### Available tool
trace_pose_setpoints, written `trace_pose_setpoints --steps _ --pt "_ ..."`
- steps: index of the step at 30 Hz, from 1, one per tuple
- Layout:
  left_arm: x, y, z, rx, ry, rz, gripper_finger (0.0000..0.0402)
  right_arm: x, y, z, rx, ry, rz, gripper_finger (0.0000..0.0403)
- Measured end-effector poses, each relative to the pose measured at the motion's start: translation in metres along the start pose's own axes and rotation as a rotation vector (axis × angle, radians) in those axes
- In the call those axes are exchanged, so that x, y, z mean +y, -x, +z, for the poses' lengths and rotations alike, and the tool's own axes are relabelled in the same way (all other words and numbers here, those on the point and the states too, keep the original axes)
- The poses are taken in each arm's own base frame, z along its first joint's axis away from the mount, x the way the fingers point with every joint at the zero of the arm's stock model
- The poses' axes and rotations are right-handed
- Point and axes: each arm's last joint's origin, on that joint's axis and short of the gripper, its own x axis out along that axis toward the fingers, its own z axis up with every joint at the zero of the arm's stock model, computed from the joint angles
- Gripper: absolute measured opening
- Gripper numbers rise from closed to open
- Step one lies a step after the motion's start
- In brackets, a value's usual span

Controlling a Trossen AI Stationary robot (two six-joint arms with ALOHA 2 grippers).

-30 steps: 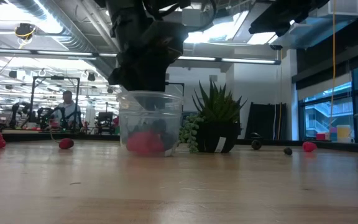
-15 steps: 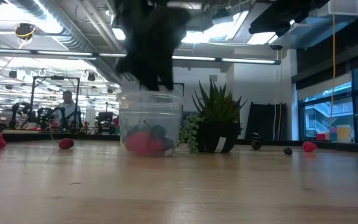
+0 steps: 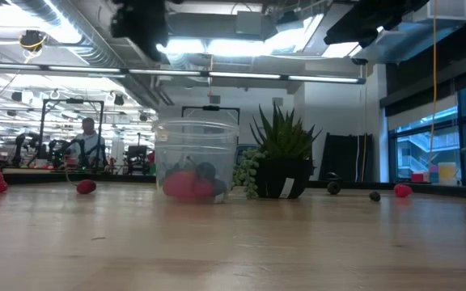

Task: Pick and placing Produce into tupperware
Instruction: Put the top red cherry into the transparent container

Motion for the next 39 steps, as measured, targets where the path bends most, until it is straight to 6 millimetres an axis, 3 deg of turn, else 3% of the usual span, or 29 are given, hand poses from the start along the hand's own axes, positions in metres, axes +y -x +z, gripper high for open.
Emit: trace_pose_setpoints --steps 5,9,19,26,39 --pt "0.011 0.006 -0.013 0.106 -0.035 0.09 0.0181 0.0 0.0 0.0 0.0 -0.008 0.0 0.0103" --pt "0.015 0.0 -0.019 0.17 -0.048 0.143 0.0181 0.0 0.0 0.0 -0.001 -0.034 -0.003 0.0103" --pt "0.041 -0.056 -0.051 0.347 -0.052 0.208 0.0181 -0.004 0.0 0.001 -0.028 -0.143 -0.136 0.0103" --pt "0.058 -0.095 -0.069 0.327 -0.1 0.182 0.0181 -0.006 0.0 0.001 -0.038 -0.182 -0.186 0.0103" --pt "0.066 -0.118 -0.079 0.296 -0.214 0.081 0.0181 -0.018 -0.002 0.004 -0.071 -0.289 -0.236 0.0103"
